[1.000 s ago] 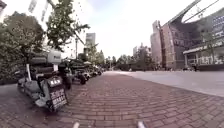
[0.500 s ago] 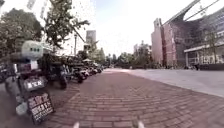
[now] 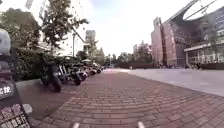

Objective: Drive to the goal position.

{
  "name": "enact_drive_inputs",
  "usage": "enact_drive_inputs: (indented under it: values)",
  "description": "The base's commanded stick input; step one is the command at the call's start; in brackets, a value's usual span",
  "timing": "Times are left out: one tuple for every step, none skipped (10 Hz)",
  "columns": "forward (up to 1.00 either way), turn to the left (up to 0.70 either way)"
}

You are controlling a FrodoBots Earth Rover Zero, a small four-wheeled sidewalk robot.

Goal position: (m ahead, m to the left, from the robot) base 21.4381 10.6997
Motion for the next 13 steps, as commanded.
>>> enact_drive_inputs:
  values:
    - [0.7,0.0]
    - [0.7,0.0]
    - [0.7,0.0]
    - [0.7,0.0]
    - [0.7,0.0]
    - [0.7,0.0]
    - [0.7,0.0]
    - [0.7,0.0]
    - [0.7,0.0]
    - [0.7,0.0]
    - [0.7,0.0]
    - [0.7,0.0]
    - [0.7,0.0]
